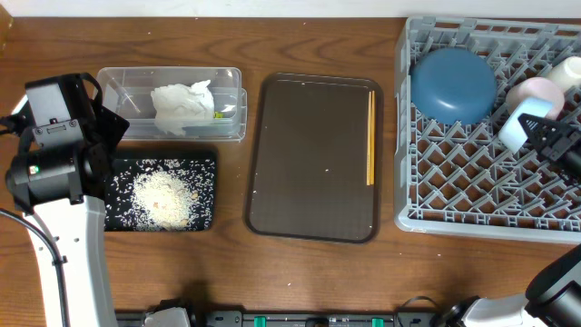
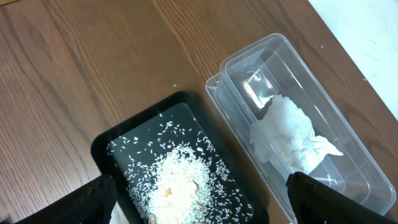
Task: Sort waste into correct bins and load items into the dishwasher rack
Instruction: 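Lower the light-blue cup into the rack beside the blue plate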
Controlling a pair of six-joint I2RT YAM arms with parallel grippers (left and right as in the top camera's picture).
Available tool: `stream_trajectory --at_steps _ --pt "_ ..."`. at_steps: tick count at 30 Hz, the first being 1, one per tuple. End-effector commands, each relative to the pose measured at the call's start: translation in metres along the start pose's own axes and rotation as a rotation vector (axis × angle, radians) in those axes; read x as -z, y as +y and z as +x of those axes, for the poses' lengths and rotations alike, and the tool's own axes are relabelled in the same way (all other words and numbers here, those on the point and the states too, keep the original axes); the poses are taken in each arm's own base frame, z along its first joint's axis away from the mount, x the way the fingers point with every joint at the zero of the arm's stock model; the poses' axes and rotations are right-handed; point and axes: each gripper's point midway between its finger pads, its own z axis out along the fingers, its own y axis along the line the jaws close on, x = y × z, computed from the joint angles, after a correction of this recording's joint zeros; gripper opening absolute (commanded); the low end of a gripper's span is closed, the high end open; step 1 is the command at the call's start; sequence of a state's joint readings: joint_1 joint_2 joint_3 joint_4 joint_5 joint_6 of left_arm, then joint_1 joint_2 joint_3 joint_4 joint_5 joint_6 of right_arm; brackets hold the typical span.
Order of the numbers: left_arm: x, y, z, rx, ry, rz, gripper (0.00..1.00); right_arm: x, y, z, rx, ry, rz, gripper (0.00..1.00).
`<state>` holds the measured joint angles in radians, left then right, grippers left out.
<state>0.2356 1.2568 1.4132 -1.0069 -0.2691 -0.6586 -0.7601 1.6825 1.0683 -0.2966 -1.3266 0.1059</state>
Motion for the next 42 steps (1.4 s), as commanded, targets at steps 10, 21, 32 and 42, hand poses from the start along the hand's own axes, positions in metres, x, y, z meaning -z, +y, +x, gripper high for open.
stream_trajectory --at_steps 10,21,32,42 --pt "-0.002 0.005 -0.001 0.013 -0.008 -0.025 0.90 0.008 -0.018 0.008 -0.022 -0.020 0.067 0.01" --pt "-0.002 0.005 -0.002 0.014 -0.008 -0.025 0.90 0.032 -0.037 0.000 -0.127 -0.081 0.143 0.18" --pt "-0.002 0.005 -0.002 0.014 -0.008 -0.025 0.90 0.033 -0.022 -0.007 -0.117 -0.097 0.157 0.18" --pt "-0.002 0.005 -0.002 0.014 -0.008 -0.024 0.90 0.030 0.036 -0.031 0.139 -0.207 0.490 0.66"
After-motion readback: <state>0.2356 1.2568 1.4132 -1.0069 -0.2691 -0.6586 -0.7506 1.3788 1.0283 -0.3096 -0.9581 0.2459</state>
